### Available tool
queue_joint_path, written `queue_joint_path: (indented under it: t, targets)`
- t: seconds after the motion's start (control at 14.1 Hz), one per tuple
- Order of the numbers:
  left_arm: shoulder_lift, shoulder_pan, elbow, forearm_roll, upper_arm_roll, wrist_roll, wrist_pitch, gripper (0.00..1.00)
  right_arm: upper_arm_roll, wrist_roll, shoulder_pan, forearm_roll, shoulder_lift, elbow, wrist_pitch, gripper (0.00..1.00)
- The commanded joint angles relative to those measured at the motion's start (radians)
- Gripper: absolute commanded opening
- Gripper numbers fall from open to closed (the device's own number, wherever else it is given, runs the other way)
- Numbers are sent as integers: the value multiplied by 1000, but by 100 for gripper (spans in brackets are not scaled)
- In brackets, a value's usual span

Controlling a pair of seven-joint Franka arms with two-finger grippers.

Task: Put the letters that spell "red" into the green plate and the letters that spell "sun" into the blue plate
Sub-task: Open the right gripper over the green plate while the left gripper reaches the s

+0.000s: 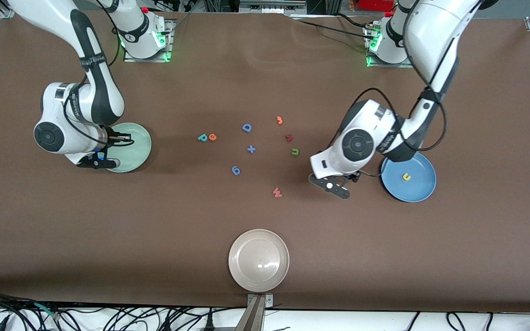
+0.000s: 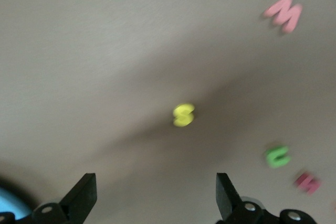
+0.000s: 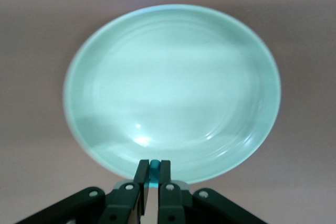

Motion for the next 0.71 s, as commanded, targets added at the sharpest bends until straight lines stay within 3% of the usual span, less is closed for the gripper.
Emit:
queue_joint_path:
  t: [0.0,0.35,0.49,0.57,0.64]
  targets:
    - [87,-18,79,-8,8,-89,64,100,-9,-49,-7,-11,51,-1,37,2]
    - [150,-26,66,-4,18,-93,177,100,-7,-50,-7,-6,96,-9,50,4]
    - [154,-32,37,-3,18,-94,177,100,-7,-50,-7,-6,104,-9,49,13]
    - [154,-32,31,12,18,-94,177,100,-7,-50,-7,-6,105,-9,49,24]
    - [154,-32,26,23,18,-96,177,100,-7,-50,-7,-6,105,-9,47,52]
